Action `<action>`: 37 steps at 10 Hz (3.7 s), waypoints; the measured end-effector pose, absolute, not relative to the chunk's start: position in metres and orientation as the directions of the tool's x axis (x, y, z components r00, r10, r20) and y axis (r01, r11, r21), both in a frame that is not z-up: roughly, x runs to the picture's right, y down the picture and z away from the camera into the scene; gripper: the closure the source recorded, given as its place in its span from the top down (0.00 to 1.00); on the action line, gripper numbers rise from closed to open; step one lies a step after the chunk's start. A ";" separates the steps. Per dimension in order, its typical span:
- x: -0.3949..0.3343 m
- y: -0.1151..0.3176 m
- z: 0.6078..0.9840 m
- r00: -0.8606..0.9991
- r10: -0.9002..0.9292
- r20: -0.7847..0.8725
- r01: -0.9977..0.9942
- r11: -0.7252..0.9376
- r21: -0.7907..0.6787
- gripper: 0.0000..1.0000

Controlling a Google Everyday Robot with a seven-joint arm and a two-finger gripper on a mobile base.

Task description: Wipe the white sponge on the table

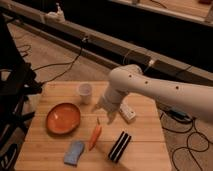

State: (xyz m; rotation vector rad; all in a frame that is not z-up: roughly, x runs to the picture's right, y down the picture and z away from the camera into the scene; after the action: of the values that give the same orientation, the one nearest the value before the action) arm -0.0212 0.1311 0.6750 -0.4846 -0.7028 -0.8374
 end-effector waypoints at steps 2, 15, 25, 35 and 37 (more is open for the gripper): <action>-0.020 0.132 0.675 0.470 -0.500 0.727 0.803 0.584 -0.118 0.62; -0.154 0.216 0.724 0.276 -0.434 0.857 0.896 0.440 -0.066 0.62; -0.182 0.262 0.732 0.222 -0.380 0.898 0.901 0.431 -0.040 0.62; -0.161 0.301 0.739 0.275 -0.315 0.908 0.899 0.419 -0.127 0.62; -0.157 0.307 0.743 0.285 -0.299 0.911 0.902 0.405 -0.149 0.62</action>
State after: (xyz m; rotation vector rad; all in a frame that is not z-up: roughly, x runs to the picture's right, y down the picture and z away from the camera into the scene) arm -0.1566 0.3067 0.7425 -0.7776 -0.9477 -0.9217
